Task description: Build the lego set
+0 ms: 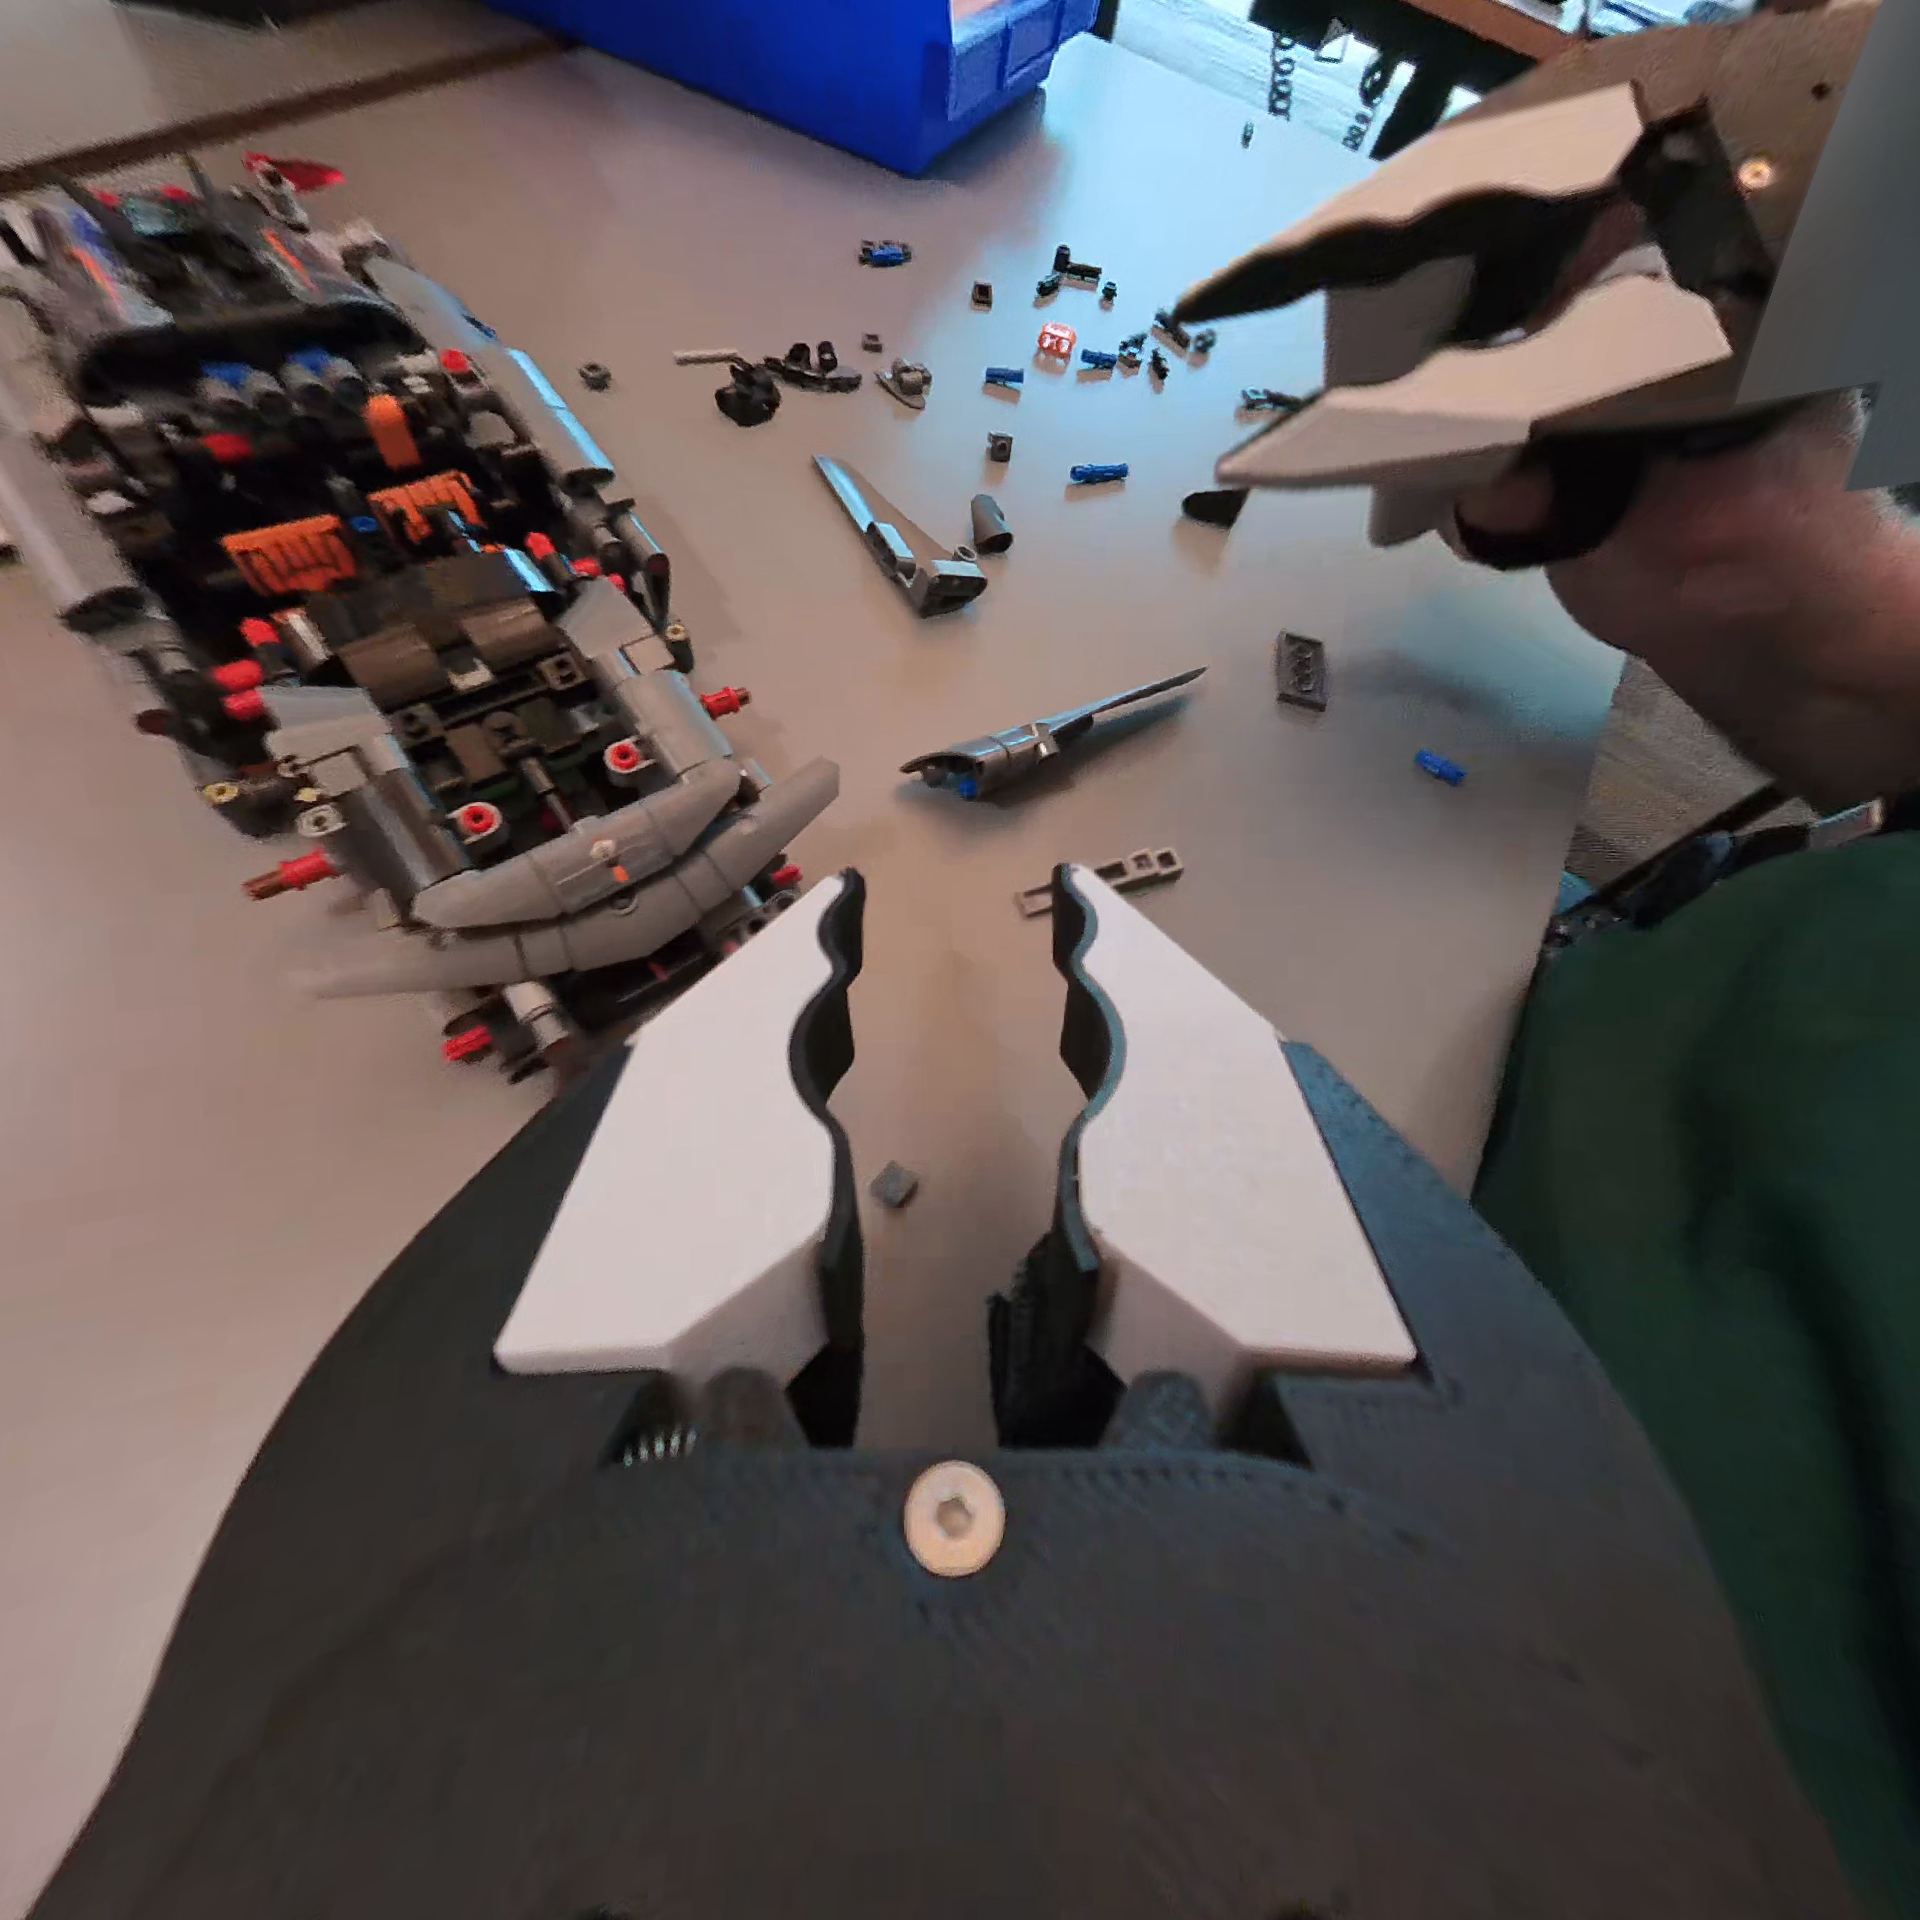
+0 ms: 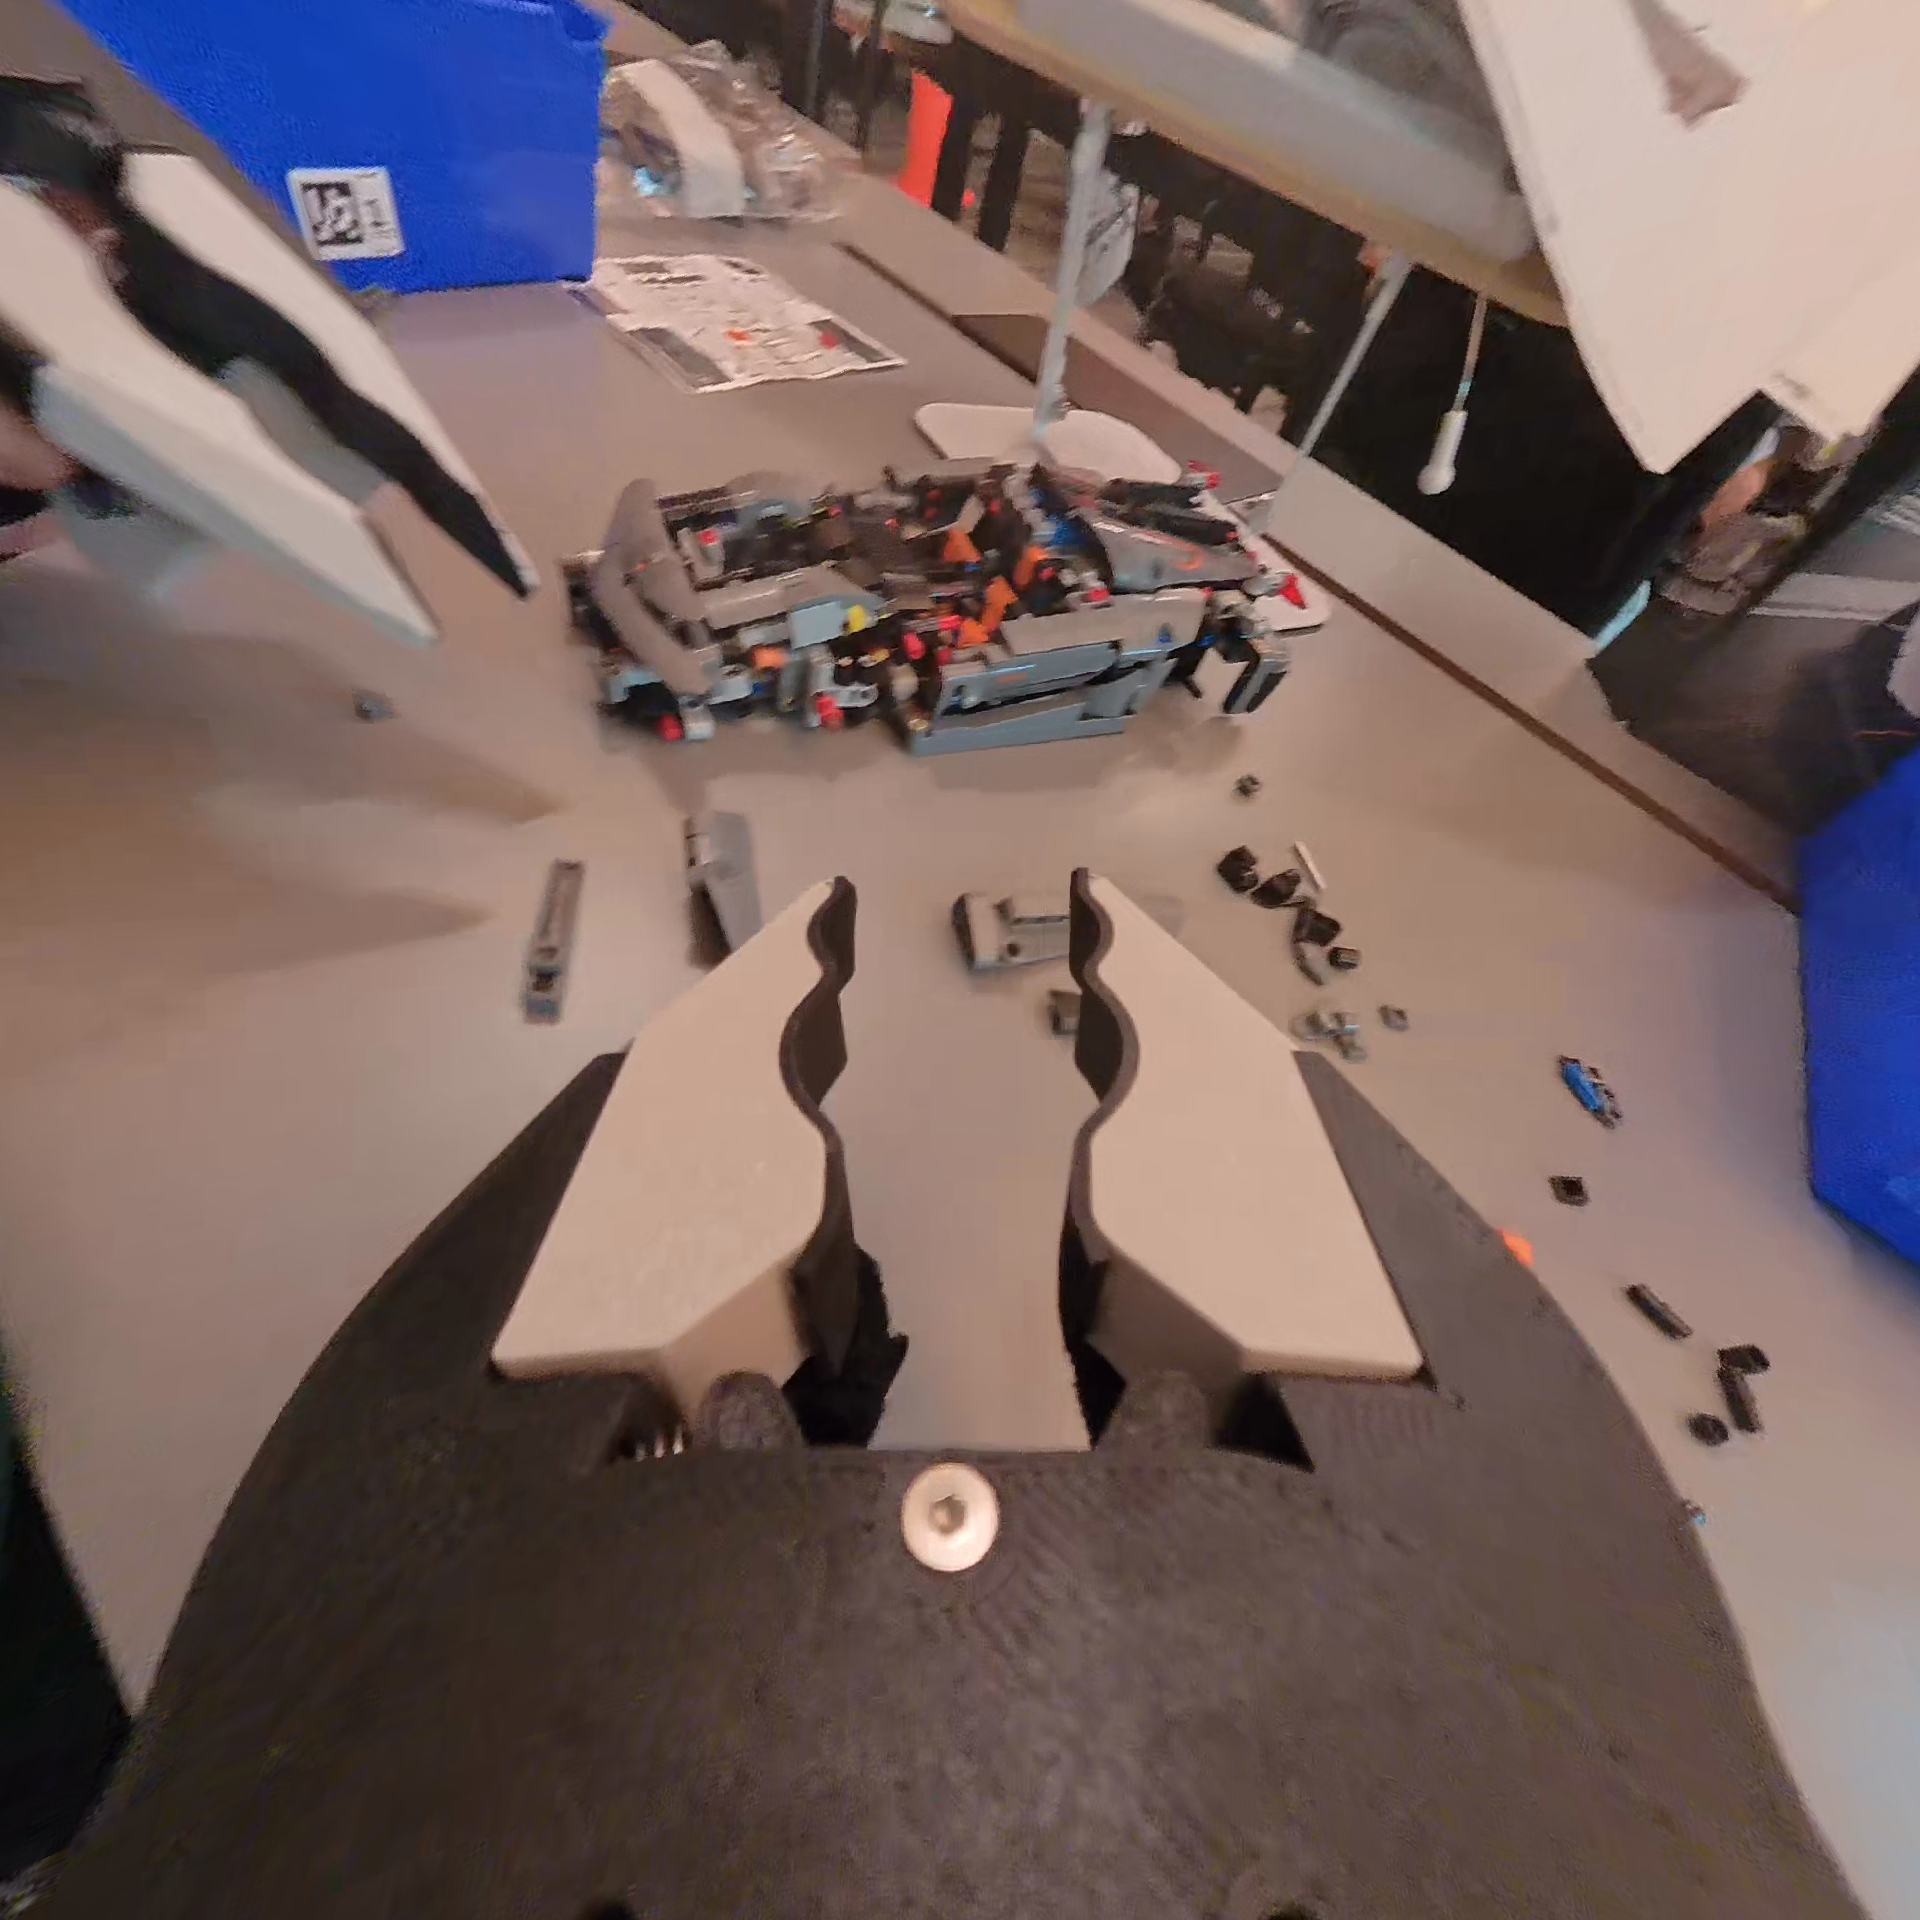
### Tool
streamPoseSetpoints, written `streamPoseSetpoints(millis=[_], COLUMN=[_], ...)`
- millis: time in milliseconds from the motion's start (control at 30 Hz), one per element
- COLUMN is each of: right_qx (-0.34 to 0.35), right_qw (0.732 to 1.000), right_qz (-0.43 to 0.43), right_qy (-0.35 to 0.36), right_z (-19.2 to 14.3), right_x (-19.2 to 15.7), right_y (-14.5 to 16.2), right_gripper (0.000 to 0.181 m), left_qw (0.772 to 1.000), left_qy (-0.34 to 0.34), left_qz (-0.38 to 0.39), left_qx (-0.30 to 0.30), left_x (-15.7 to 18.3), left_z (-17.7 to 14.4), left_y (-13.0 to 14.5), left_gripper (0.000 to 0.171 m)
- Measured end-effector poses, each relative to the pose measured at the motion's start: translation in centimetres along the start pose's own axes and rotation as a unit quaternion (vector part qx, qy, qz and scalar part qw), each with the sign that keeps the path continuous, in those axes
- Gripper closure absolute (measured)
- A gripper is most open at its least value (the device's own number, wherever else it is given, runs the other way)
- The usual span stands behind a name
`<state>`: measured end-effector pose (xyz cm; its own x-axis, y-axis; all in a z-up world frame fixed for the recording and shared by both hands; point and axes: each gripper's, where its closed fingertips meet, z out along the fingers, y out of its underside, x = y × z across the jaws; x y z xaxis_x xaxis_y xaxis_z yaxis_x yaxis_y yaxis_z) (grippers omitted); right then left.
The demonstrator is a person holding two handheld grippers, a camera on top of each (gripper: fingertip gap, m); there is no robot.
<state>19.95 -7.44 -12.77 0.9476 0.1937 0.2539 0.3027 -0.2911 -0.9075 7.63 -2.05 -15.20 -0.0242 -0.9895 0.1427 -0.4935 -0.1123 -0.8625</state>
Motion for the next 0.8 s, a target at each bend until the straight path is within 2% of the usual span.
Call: streamPoseSetpoints(millis=[133, 333, 467, 567, 667, 800], right_qx=[-0.007, -0.015, -0.024, -0.043, -0.062, -0.083], right_qw=[0.999, 0.995, 0.992, 0.989, 0.987, 0.983], right_qz=[0.019, 0.051, 0.036, 0.027, 0.009, -0.011], right_qy=[0.046, 0.085, 0.12, 0.139, 0.147, 0.163], right_z=[1.0, 1.8, 2.0, 2.1, 2.4, 2.7], right_x=[2.7, 3.9, 4.5, 4.9, 4.8, 5.0], right_y=[0.7, 1.9, 2.4, 3.0, 3.5, 4.0], right_gripper=[0.133, 0.116, 0.114, 0.11, 0.113, 0.112], left_qw=[0.999, 0.998, 0.993, 0.994, 0.992, 0.991], left_qy=[-0.016, -0.018, -0.069, -0.063, -0.08, -0.076], left_qz=[0.024, 0.051, 0.092, 0.076, 0.09, 0.097], left_qx=[0.014, 0.038, 0.031, 0.042, 0.033, 0.046], left_x=[-0.9, -1.9, -3.0, -2.4, -2.5, -2.4], left_z=[-1.8, -5.2, -7.2, -7.5, -7.3, -7.4], left_y=[0.4, 0.7, 2.1, 3.1, 4.2, 3.8], left_gripper=[0.134, 0.131, 0.137, 0.134, 0.132, 0.132])
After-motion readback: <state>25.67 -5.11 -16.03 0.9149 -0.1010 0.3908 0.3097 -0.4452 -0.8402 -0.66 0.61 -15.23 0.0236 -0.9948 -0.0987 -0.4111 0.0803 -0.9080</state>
